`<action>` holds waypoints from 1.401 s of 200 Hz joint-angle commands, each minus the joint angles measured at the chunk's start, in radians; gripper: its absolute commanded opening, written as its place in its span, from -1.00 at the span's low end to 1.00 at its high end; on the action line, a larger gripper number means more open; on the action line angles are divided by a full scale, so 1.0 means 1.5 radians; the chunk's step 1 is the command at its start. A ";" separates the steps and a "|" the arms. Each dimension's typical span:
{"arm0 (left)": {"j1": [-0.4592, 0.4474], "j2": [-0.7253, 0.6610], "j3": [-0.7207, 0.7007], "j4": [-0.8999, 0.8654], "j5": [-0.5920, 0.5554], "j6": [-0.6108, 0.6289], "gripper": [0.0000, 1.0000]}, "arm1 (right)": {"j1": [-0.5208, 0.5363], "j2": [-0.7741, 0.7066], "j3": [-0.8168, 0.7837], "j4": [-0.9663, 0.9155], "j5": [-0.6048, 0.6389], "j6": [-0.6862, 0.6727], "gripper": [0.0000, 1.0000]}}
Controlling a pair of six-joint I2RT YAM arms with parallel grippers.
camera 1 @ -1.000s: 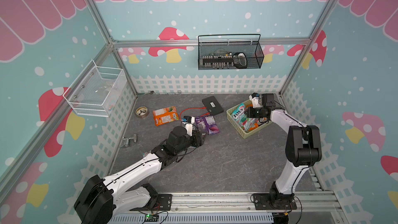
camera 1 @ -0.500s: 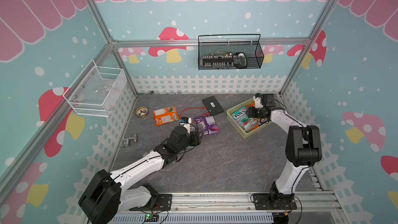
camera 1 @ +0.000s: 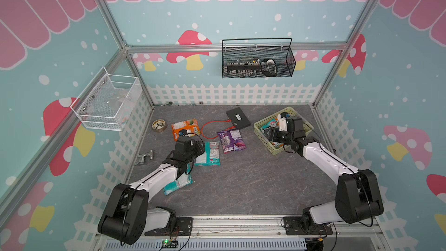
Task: Put the candies in the basket
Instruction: Pick up the candy at the center of the board.
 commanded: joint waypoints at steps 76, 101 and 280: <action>-0.080 0.229 0.088 0.213 0.189 -0.035 -0.41 | 0.191 0.245 0.140 0.020 0.140 0.001 0.29; -0.090 0.297 0.126 0.230 0.207 -0.040 -0.50 | 0.191 0.302 0.170 0.018 0.124 0.001 0.32; -0.095 0.379 0.110 0.205 0.196 -0.042 -0.65 | 0.190 0.313 0.141 0.094 0.037 -0.015 -1.00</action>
